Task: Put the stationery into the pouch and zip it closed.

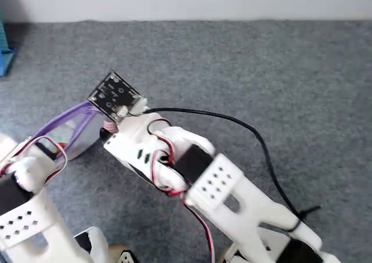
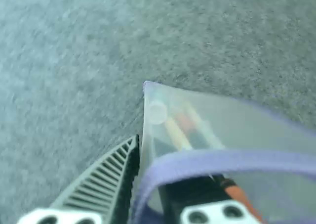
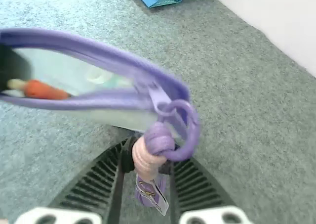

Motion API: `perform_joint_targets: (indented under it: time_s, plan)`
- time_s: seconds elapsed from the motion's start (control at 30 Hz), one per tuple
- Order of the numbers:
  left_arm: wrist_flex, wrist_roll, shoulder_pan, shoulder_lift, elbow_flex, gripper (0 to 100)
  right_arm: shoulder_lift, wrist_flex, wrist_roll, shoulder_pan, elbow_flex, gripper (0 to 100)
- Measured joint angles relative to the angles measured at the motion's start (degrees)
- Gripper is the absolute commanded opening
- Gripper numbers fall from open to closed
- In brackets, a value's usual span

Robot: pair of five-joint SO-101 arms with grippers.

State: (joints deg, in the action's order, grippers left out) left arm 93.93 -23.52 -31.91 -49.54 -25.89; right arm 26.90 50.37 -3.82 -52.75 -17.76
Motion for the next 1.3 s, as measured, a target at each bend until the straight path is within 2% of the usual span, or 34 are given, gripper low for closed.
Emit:
perform_joint_targets:
  time_s: [0.1,0.2,0.43,0.63,0.83,0.97,1.2,1.3]
  plan:
    - [-3.8,1.6,5.1,0.1,0.7,25,5.1,6.4,0.7,0.1,0.0,0.8]
    - [-8.4,1.7,10.8,0.1,0.8,31,9.8,13.8,2.3,0.2,0.0,0.8]
    - [-18.9,1.9,27.4,6.8,2.6,32,19.8,27.9,5.0,0.2,0.0,0.8]
    - [-20.0,2.0,40.9,20.4,14.8,32,25.1,35.5,9.5,2.0,0.0,0.8]
    - [-12.7,2.0,48.2,27.5,29.2,32,28.7,39.3,9.9,11.4,0.0,0.8]
    - [-6.5,2.0,49.7,27.5,35.9,32,30.2,39.6,9.2,15.7,0.0,0.8]
    - [2.9,2.0,52.0,20.1,38.1,32,30.9,39.6,8.5,17.7,0.0,0.8]
    - [5.2,4.5,52.7,15.1,37.3,32,30.9,39.2,8.1,17.7,0.0,0.8]
